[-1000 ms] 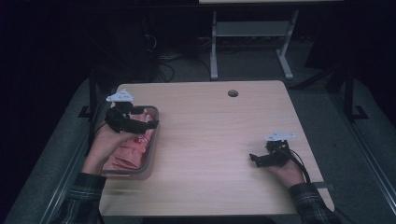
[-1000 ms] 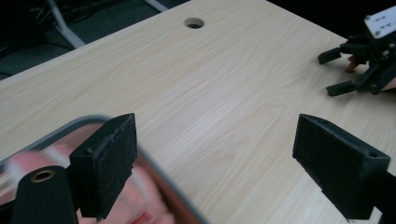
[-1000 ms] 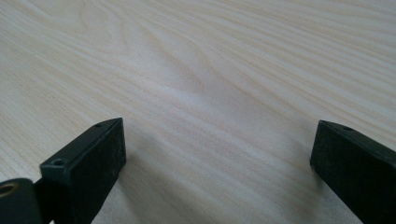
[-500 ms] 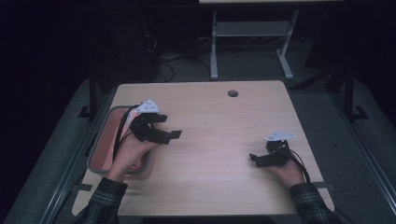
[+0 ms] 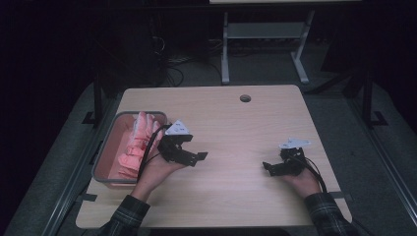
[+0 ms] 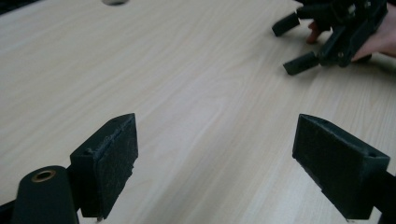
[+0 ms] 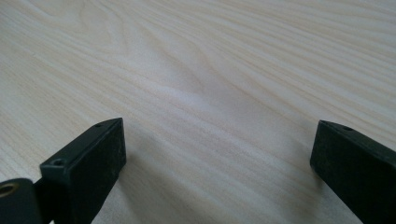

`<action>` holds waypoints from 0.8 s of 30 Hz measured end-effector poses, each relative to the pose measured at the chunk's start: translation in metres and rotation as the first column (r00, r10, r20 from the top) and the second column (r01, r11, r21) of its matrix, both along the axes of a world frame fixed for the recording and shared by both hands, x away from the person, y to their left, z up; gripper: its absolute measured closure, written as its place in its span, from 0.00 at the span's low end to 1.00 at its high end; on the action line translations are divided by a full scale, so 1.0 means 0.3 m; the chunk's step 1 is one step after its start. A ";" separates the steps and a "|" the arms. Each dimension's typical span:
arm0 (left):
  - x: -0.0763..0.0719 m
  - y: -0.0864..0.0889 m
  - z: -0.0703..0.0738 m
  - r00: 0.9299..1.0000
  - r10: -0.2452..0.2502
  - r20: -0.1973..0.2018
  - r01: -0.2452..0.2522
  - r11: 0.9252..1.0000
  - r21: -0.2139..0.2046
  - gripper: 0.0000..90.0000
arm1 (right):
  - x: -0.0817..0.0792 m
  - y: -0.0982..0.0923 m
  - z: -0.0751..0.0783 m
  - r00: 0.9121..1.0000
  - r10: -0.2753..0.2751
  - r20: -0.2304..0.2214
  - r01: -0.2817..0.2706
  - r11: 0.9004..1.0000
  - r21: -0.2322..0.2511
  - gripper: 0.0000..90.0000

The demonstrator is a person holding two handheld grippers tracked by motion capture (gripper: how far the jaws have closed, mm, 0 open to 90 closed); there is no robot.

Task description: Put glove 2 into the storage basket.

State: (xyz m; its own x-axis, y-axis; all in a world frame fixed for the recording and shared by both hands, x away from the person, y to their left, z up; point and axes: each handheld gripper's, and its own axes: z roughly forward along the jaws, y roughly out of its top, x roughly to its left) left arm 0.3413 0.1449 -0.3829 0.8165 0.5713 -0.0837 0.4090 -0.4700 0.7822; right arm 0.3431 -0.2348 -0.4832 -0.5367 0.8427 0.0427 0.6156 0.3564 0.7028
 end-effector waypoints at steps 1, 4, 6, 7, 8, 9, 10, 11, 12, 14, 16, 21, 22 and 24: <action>-0.006 -0.017 -0.020 1.000 -0.013 0.005 0.013 1.000 0.022 0.15 | 0.000 0.000 0.000 1.000 0.000 0.000 0.000 1.000 0.000 0.03; -0.012 -0.037 -0.048 1.000 -0.015 -0.002 0.015 0.999 0.033 0.15 | 0.000 0.000 0.000 1.000 0.000 0.000 0.000 1.000 0.000 0.03; -0.017 -0.052 -0.072 1.000 -0.019 -0.009 0.020 0.999 0.042 0.15 | 0.000 0.000 0.000 1.000 0.000 0.000 0.000 1.000 0.000 0.03; -0.019 -0.057 -0.081 1.000 -0.017 -0.003 0.017 0.999 0.043 0.15 | 0.000 0.000 0.000 1.000 0.000 0.000 0.000 1.000 0.000 0.03; -0.020 -0.063 -0.092 1.000 -0.023 -0.002 0.023 0.998 0.055 0.15 | 0.000 0.000 0.000 1.000 0.000 0.000 0.000 1.000 0.000 0.03; -0.022 -0.069 -0.102 1.000 -0.025 -0.006 0.025 0.998 0.056 0.15 | 0.000 0.000 0.000 1.000 0.000 0.000 0.000 1.000 0.000 0.03; -0.025 -0.077 -0.114 1.000 -0.029 -0.011 0.030 0.997 0.064 0.15 | 0.000 0.000 0.000 1.000 0.000 0.000 0.000 1.000 0.000 0.03; -0.025 -0.077 -0.114 1.000 -0.029 -0.011 0.030 0.997 0.064 0.15 | 0.000 0.000 0.000 1.000 0.000 0.000 0.000 1.000 0.000 0.03; -0.027 -0.082 -0.122 0.999 -0.033 -0.006 0.033 0.997 0.067 0.15 | 0.000 0.000 0.000 1.000 0.000 0.000 0.000 1.000 0.000 0.03; -0.031 -0.094 -0.140 1.000 -0.028 -0.011 0.029 0.998 0.063 0.15 | 0.000 0.000 0.000 1.000 0.000 0.000 0.000 1.000 0.000 0.03; -0.032 -0.103 -0.157 0.999 -0.031 -0.009 0.032 0.997 0.071 0.15 | 0.000 0.000 0.000 1.000 0.000 0.000 0.000 1.000 0.000 0.03; -0.033 -0.125 -0.206 0.999 -0.033 -0.023 0.035 0.997 0.075 0.15 | 0.000 0.000 0.000 1.000 0.000 0.000 0.000 1.000 0.000 0.03; -0.033 -0.129 -0.217 0.999 -0.039 -0.021 0.040 0.996 0.080 0.15 | 0.000 0.000 0.000 1.000 0.000 0.000 0.000 1.000 0.000 0.03; -0.036 -0.137 -0.233 0.999 -0.039 -0.023 0.041 0.994 0.101 0.15 | 0.000 0.000 0.000 1.000 0.000 0.000 0.000 1.000 0.000 0.03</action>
State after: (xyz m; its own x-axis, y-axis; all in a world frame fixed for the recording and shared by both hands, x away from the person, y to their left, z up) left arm 0.3306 0.1038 -0.4527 0.8376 0.5444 -0.0445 0.4040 -0.5626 0.7213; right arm 0.3431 -0.2348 -0.4832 -0.5367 0.8427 0.0427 0.6155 0.3564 0.7030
